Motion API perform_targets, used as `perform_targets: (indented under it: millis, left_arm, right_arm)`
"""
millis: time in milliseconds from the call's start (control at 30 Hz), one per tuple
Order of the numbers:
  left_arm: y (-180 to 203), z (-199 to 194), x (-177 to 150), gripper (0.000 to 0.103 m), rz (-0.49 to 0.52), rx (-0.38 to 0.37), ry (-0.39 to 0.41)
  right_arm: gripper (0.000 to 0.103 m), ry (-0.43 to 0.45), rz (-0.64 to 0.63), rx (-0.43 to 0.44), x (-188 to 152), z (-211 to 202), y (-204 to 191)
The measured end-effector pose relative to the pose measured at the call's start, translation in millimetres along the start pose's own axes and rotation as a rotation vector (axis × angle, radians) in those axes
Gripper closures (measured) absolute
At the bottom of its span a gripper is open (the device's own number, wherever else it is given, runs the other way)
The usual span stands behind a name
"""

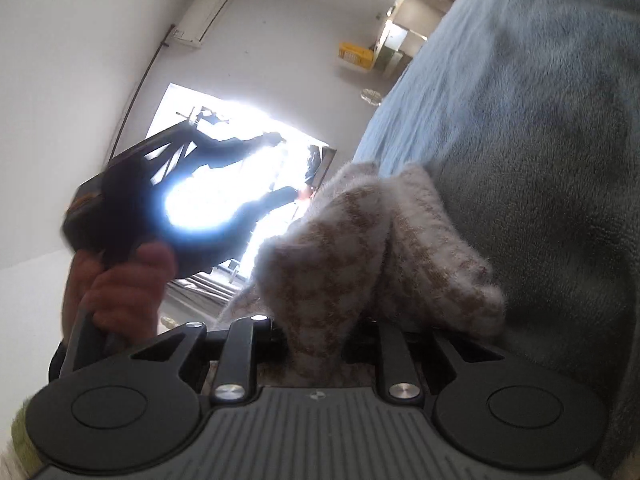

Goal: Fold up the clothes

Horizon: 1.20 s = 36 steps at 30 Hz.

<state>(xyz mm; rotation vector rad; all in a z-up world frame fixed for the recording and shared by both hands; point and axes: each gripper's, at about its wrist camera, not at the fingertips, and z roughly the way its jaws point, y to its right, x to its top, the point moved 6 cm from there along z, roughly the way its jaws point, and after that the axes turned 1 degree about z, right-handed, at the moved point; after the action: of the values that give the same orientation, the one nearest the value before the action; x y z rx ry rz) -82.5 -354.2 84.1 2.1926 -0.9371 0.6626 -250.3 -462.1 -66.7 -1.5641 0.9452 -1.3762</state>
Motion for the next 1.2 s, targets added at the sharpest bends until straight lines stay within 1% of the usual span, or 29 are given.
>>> perform_targets:
  millis: [67, 100, 133, 200, 233, 267, 333, 367, 433, 533, 600, 633, 667, 700, 733, 767, 800, 833, 933, 1000, 1100, 1133, 1200]
  left_arm:
    - [0.2, -36.4, -22.3, 0.039, 0.105, 0.072, 0.051]
    - [-0.9, -52.9, -34.4, 0.039, 0.158, 0.111, 0.082]
    - [-2.8, -68.8, -47.7, 0.035, 0.211, 0.153, 0.118]
    - [-3.3, -94.0, -78.0, 0.032, 0.308, 0.242, 0.179]
    - [-2.1, -99.0, -92.6, 0.030, 0.349, 0.270, 0.192]
    - [-0.4, -100.6, -107.0, 0.029, 0.386, 0.291, 0.197]
    - [3.2, -103.7, -135.6, 0.023, 0.459, 0.334, 0.208]
    - [4.9, -100.2, -147.9, 0.022, 0.492, 0.354, 0.209]
    - [6.9, -87.1, -169.0, 0.021, 0.559, 0.408, 0.205]
    - [5.2, -61.3, -181.6, 0.021, 0.649, 0.559, 0.234]
    - [0.3, -46.7, -184.0, 0.025, 0.679, 0.650, 0.264]
    - [-3.7, -42.1, -183.6, 0.033, 0.675, 0.687, 0.268]
    - [-7.0, -42.0, -182.9, 0.035, 0.652, 0.691, 0.279]
    - [-9.7, -43.8, -182.1, 0.037, 0.623, 0.681, 0.294]
    - [-12.2, -47.9, -181.7, 0.042, 0.594, 0.678, 0.307]
    - [-14.7, -53.2, -181.4, 0.048, 0.566, 0.677, 0.320]
    - [-16.9, -58.3, -181.3, 0.051, 0.538, 0.678, 0.325]
    - [-19.0, -63.4, -181.4, 0.054, 0.510, 0.681, 0.327]
    - [-26.4, -70.0, -185.0, 0.057, 0.442, 0.672, 0.315]
    - [-27.7, -65.4, -194.6, 0.058, 0.464, 0.680, 0.297]
    - [-24.7, -57.3, -207.0, 0.059, 0.525, 0.705, 0.286]
    - [-22.8, -54.6, -210.5, 0.059, 0.550, 0.716, 0.286]
    - [-21.7, -55.0, -211.7, 0.059, 0.570, 0.716, 0.290]
  right_arm:
    - [0.074, -0.049, 0.044, 0.019, 6.1, 2.6, 2.4]
    - [0.068, -0.073, 0.050, 0.027, 9.0, 2.6, 1.8]
    - [0.062, -0.096, 0.056, 0.034, 11.8, 2.5, 1.3]
    - [0.054, -0.141, 0.069, 0.046, 17.8, 2.4, 0.1]
    - [0.053, -0.161, 0.078, 0.038, 21.7, 2.6, 0.0]
    - [0.053, -0.178, 0.090, 0.026, 24.2, 2.7, -0.2]
    - [0.048, -0.204, 0.123, 0.015, 29.6, 3.2, 0.4]
    - [0.047, -0.209, 0.142, 0.008, 31.4, 3.1, 1.2]
    - [0.039, -0.214, 0.165, -0.008, 36.7, 5.2, 0.0]
    - [0.035, -0.191, 0.143, -0.055, 43.5, 3.4, -7.2]
    - [0.034, -0.175, 0.113, -0.096, 50.3, 5.8, -13.1]
    - [0.034, -0.185, 0.092, -0.115, 49.9, 9.3, -16.2]
    - [0.035, -0.195, 0.070, -0.134, 49.5, 12.7, -19.3]
    - [0.040, -0.205, 0.048, -0.153, 48.3, 15.8, -21.8]
    - [0.050, -0.216, 0.024, -0.174, 44.1, 17.6, -22.3]
    - [0.052, -0.226, -0.001, -0.192, 40.0, 18.9, -23.1]
    - [0.063, -0.231, -0.033, -0.200, 36.0, 18.2, -26.4]
    - [0.067, -0.237, -0.067, -0.198, 30.0, 14.7, -34.9]
    - [0.070, -0.238, -0.186, -0.186, 13.8, -1.7, -61.7]
    - [0.071, -0.236, -0.237, -0.213, 5.2, -10.4, -64.9]
    - [0.073, -0.239, -0.262, -0.280, 0.6, -8.5, -39.6]
    - [0.076, -0.239, -0.220, -0.266, 1.6, -10.0, -31.0]
    - [0.076, -0.236, -0.172, -0.238, 7.8, -13.4, -22.1]
